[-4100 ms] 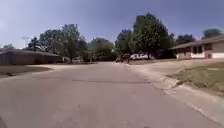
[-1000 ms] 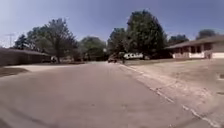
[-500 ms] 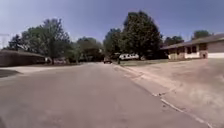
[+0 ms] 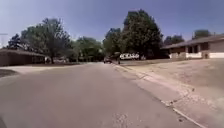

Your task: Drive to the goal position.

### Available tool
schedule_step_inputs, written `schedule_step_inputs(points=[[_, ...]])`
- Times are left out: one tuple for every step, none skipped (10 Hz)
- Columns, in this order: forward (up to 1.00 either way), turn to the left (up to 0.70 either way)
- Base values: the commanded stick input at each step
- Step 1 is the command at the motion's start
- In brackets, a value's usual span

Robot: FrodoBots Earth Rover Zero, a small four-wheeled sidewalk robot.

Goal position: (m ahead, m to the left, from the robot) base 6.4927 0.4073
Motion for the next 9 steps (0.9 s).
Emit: schedule_step_inputs(points=[[0.70, 0.00], [0.70, 0.00], [0.70, 0.00], [0.70, 0.00], [0.70, 0.00], [0.70, 0.00], [0.70, 0.00], [0.70, 0.00], [0.70, 0.00]])
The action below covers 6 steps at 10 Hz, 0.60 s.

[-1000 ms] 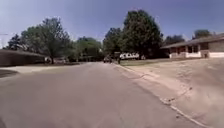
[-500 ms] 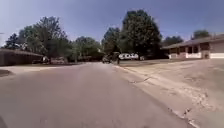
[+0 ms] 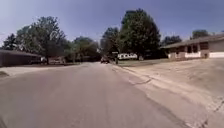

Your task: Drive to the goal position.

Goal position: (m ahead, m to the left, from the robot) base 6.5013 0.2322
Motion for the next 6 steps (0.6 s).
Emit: schedule_step_inputs(points=[[0.70, 0.00], [0.70, 0.00], [0.70, 0.00], [0.70, 0.00], [0.70, 0.00], [0.70, 0.00]])
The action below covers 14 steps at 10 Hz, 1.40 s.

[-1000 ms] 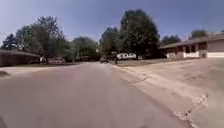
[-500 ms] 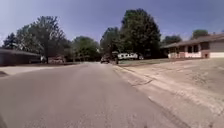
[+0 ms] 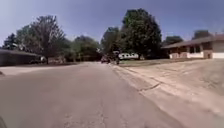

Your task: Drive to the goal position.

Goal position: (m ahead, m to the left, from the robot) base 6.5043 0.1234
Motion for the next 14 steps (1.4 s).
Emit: schedule_step_inputs(points=[[0.70, 0.00], [0.70, 0.00], [0.70, 0.00], [0.70, 0.12], [0.70, 0.26], [0.70, 0.34], [0.70, 0.35], [0.70, 0.35], [0.70, 0.31], [0.70, 0.00], [0.70, 0.00], [0.70, 0.00], [0.70, 0.00], [0.70, 0.00]])
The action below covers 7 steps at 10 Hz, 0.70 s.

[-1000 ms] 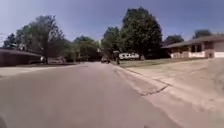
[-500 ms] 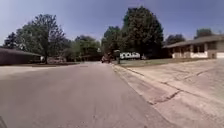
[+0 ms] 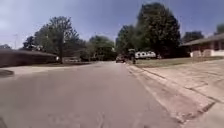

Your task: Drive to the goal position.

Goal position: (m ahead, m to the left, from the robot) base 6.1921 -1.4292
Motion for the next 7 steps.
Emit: schedule_step_inputs(points=[[0.70, 0.00], [0.70, 0.00], [0.70, 0.00], [0.70, 0.00], [0.70, 0.00], [0.70, 0.00], [0.70, 0.00]])
